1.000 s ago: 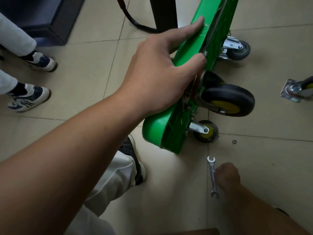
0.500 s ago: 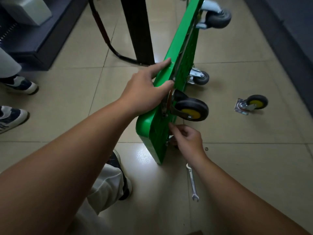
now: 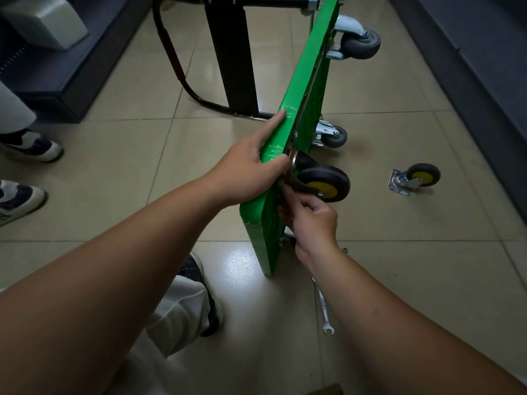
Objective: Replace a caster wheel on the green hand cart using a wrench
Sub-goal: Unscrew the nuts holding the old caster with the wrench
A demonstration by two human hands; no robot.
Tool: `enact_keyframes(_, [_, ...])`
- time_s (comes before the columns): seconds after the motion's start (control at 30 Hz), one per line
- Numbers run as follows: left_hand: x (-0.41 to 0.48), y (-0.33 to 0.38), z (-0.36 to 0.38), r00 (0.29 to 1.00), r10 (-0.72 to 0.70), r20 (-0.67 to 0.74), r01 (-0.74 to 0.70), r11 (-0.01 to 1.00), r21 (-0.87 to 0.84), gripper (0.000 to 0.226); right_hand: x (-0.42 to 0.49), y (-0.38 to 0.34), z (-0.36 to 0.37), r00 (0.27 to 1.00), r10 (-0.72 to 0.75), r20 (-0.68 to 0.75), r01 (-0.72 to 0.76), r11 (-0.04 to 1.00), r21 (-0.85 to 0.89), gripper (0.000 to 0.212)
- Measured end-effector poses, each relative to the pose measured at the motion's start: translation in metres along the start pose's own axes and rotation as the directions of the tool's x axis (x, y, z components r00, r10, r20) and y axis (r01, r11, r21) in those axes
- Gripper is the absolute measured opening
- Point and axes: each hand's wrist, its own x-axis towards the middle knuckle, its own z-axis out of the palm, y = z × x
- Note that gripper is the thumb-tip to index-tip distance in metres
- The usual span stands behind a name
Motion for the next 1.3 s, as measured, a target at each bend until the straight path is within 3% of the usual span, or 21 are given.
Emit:
enact_keyframes(0.1, [0.002,0.0,0.001,1.0,-0.005,-0.014,0.005,1.0,0.019,0.074,0.002,-0.001,0.0,0.999,0.028,0.031,-0.029,0.999,0.019,0.012])
enact_keyframes(0.27, [0.002,-0.002,0.002,1.0,-0.008,-0.024,0.009,1.0,0.015,0.073,0.003,0.004,-0.005,0.995,-0.09,0.036,0.089,0.996,0.017,0.002])
enact_keyframes(0.4, [0.002,-0.002,0.002,1.0,-0.011,-0.028,0.011,1.0,0.008,0.073,0.002,0.01,-0.008,0.993,-0.105,0.05,0.101,0.992,0.082,0.005])
enact_keyframes(0.57, [0.002,0.001,0.003,0.999,-0.025,-0.03,0.025,1.0,-0.001,0.073,0.008,0.014,-0.019,0.971,-0.222,0.088,0.226,0.973,-0.048,0.012])
enact_keyframes(0.67, [0.0,0.004,0.002,0.999,-0.039,-0.023,0.039,0.999,-0.019,0.073,0.015,0.019,-0.034,0.929,-0.329,0.166,0.364,0.892,-0.27,0.016])
enact_keyframes(0.77, [-0.003,0.01,0.001,0.998,-0.059,-0.01,0.059,0.997,0.04,0.076,0.025,0.029,-0.05,0.865,-0.439,0.244,0.501,0.713,-0.49,0.021])
enact_keyframes(0.83, [-0.005,0.017,0.004,0.996,-0.082,-0.025,0.084,0.988,0.126,0.08,0.03,0.036,-0.058,0.832,-0.473,0.29,0.549,0.626,-0.553,0.023])
enact_keyframes(0.93, [-0.011,0.024,0.014,0.994,-0.088,-0.061,0.099,0.973,0.21,0.089,0.039,0.045,-0.069,0.814,-0.483,0.322,0.573,0.574,-0.586,0.024])
enact_keyframes(1.0, [-0.014,0.025,0.021,0.994,-0.062,-0.09,0.088,0.942,0.323,0.091,0.045,0.053,-0.077,0.837,-0.446,0.317,0.541,0.587,-0.602,0.029])
enact_keyframes(1.07, [-0.013,0.023,0.023,0.988,-0.032,-0.153,0.092,0.911,0.402,0.087,0.051,0.062,-0.088,0.895,-0.367,0.254,0.443,0.664,-0.602,0.027])
enact_keyframes(1.17, [-0.012,0.022,0.025,0.979,-0.028,-0.201,0.11,0.905,0.411,0.083,0.064,0.082,-0.109,0.954,-0.29,0.08,0.271,0.715,-0.645,0.02])
enact_keyframes(1.3, [-0.012,0.022,0.028,0.976,-0.025,-0.217,0.108,0.919,0.379,0.08,0.077,0.104,-0.139,0.983,-0.181,-0.002,0.124,0.68,-0.723,0.015])
